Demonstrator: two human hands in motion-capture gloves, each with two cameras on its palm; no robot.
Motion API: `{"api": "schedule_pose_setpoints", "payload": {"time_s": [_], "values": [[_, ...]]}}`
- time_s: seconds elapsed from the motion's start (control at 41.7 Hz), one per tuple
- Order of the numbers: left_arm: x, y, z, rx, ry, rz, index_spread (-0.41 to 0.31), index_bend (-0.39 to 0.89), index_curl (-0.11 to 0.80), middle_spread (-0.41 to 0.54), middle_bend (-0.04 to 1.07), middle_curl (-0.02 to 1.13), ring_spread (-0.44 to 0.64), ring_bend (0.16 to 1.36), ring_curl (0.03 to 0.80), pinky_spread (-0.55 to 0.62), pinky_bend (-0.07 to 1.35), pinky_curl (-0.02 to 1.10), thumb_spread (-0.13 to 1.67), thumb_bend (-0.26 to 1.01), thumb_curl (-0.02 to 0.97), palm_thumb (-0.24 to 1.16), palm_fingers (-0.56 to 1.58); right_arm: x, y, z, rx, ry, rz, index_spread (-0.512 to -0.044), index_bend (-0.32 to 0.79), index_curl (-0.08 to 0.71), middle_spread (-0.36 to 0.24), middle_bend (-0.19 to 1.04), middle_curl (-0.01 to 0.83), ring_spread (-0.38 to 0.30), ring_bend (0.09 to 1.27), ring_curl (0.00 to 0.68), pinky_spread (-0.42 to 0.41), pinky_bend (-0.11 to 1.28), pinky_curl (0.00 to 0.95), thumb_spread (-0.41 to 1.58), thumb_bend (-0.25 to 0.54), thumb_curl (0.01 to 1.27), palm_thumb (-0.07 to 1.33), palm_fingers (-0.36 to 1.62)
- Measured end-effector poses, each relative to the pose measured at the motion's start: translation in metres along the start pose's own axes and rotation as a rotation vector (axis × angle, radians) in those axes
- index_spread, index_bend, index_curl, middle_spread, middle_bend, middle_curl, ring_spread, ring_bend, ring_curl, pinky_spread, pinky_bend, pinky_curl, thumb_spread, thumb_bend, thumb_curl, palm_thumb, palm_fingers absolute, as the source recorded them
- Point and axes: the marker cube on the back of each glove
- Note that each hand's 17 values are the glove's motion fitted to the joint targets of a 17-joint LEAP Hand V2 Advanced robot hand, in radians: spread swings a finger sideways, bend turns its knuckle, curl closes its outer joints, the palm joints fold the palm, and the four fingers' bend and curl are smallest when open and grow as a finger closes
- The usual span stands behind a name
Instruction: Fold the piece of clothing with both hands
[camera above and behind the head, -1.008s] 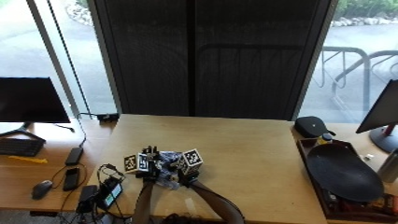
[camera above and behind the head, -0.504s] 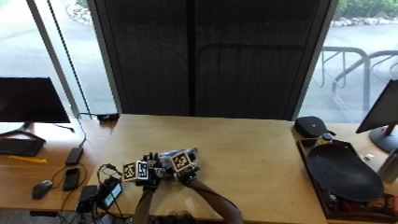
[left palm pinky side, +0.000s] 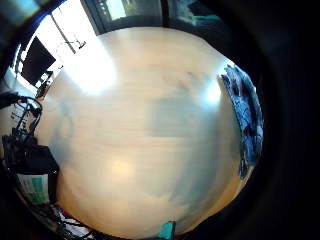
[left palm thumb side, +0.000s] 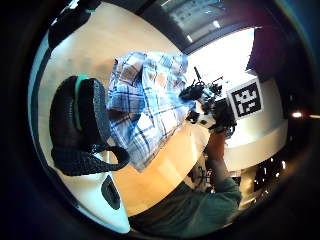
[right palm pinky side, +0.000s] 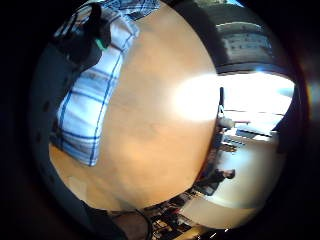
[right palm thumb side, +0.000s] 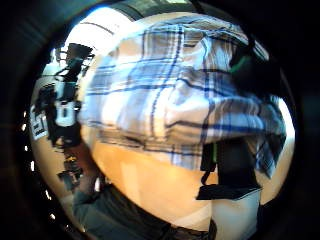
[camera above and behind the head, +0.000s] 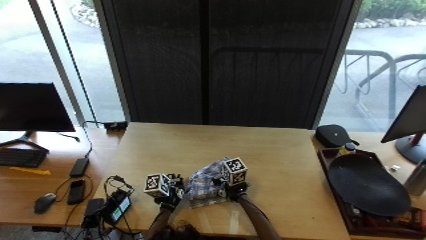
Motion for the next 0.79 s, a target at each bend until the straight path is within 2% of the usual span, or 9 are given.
{"api": "schedule_pose_setpoints", "payload": {"time_s": [0.048, 0.072, 0.168, 0.192, 0.288, 0.36, 0.456, 0.6, 0.792], "values": [[0.006, 0.004, -0.008, -0.032, -0.001, -0.019, -0.136, 0.16, 0.359, -0.007, 0.19, 0.36, 0.24, 0.36, 0.269, 0.37, 0.22, 0.24, 1.45, 0.19, 0.274, 0.35, 0.51, -0.004, -0.007, 0.012, -0.006, -0.135, -0.114, -0.309, 0.22, 0.402, -0.212, 0.38, 0.418, -0.230, 0.46, 0.394, 0.118, 0.21, 0.269, 1.07, 0.090, 0.42, 0.80, 0.91], [0.007, 0.006, -0.009, -0.054, -0.004, -0.031, -0.136, 0.16, 0.359, -0.007, 0.20, 0.36, 0.24, 0.36, 0.270, 0.37, 0.22, 0.24, 1.45, 0.19, 0.276, 0.35, 0.51, -0.002, -0.007, 0.014, -0.009, -0.150, -0.107, -0.310, 0.18, 0.393, -0.202, 0.32, 0.401, -0.225, 0.45, 0.391, 0.130, 0.25, 0.280, 1.09, 0.083, 0.42, 0.79, 0.84], [0.010, 0.008, -0.007, -0.087, -0.007, -0.005, -0.134, 0.15, 0.359, -0.006, 0.20, 0.37, 0.24, 0.37, 0.278, 0.37, 0.21, 0.25, 1.46, 0.18, 0.281, 0.35, 0.51, 0.011, 0.016, -0.003, -0.057, 0.038, 0.286, -0.312, 0.15, 0.378, -0.171, 0.24, 0.385, -0.198, 0.40, 0.379, 0.155, 0.29, 0.299, 1.14, 0.043, 0.41, 0.74, 0.78], [0.009, 0.006, -0.006, -0.072, -0.015, 0.007, -0.130, 0.15, 0.359, -0.005, 0.20, 0.37, 0.24, 0.37, 0.280, 0.37, 0.21, 0.25, 1.46, 0.18, 0.282, 0.35, 0.51, 0.014, 0.017, -0.005, -0.039, 0.076, 0.341, -0.313, 0.14, 0.371, -0.162, 0.23, 0.381, -0.192, 0.40, 0.376, 0.158, 0.30, 0.301, 1.15, 0.034, 0.41, 0.73, 0.78], [0.005, 0.002, -0.007, -0.004, -0.048, 0.030, -0.127, 0.15, 0.358, -0.011, 0.20, 0.38, 0.23, 0.38, 0.287, 0.37, 0.20, 0.26, 1.46, 0.17, 0.287, 0.35, 0.51, 0.029, -0.011, -0.008, 0.255, 0.154, 0.240, -0.312, 0.14, 0.360, -0.149, 0.20, 0.379, -0.178, 0.38, 0.366, 0.174, 0.30, 0.307, 1.18, 0.017, 0.42, 0.73, 0.79], [0.003, 0.004, -0.003, -0.010, -0.020, 0.027, -0.126, 0.15, 0.357, -0.013, 0.20, 0.39, 0.22, 0.38, 0.292, 0.37, 0.20, 0.26, 1.46, 0.17, 0.290, 0.35, 0.52, 0.026, -0.011, -0.031, 0.369, 0.209, 0.227, -0.313, 0.15, 0.358, -0.142, 0.18, 0.379, -0.171, 0.37, 0.365, 0.182, 0.30, 0.311, 1.19, 0.003, 0.42, 0.73, 0.80], [0.007, 0.008, -0.002, -0.036, -0.011, 0.026, -0.125, 0.15, 0.356, -0.018, 0.21, 0.39, 0.22, 0.38, 0.296, 0.37, 0.20, 0.27, 1.46, 0.16, 0.293, 0.36, 0.52, 0.016, 0.000, -0.062, 0.369, 0.226, 0.247, -0.313, 0.15, 0.359, -0.148, 0.17, 0.377, -0.159, 0.35, 0.367, 0.188, 0.30, 0.319, 1.21, -0.009, 0.42, 0.72, 0.79], [0.014, 0.016, 0.004, -0.064, -0.002, 0.044, -0.124, 0.15, 0.354, -0.024, 0.21, 0.41, 0.20, 0.39, 0.304, 0.37, 0.19, 0.27, 1.46, 0.15, 0.296, 0.36, 0.53, 0.006, 0.024, -0.088, 0.295, 0.251, 0.311, -0.324, 0.17, 0.369, -0.111, 0.14, 0.356, -0.123, 0.31, 0.365, 0.223, 0.33, 0.338, 1.23, -0.028, 0.41, 0.66, 0.70], [-0.005, 0.014, 0.031, -0.060, -0.092, 0.045, -0.129, 0.15, 0.354, -0.034, 0.22, 0.42, 0.19, 0.40, 0.315, 0.37, 0.18, 0.28, 1.46, 0.14, 0.299, 0.37, 0.53, -0.001, 0.037, -0.096, 0.382, 0.217, 0.338, -0.331, 0.17, 0.370, -0.097, 0.14, 0.335, -0.089, 0.30, 0.363, 0.239, 0.33, 0.342, 1.25, -0.022, 0.39, 0.60, 0.67]]}}
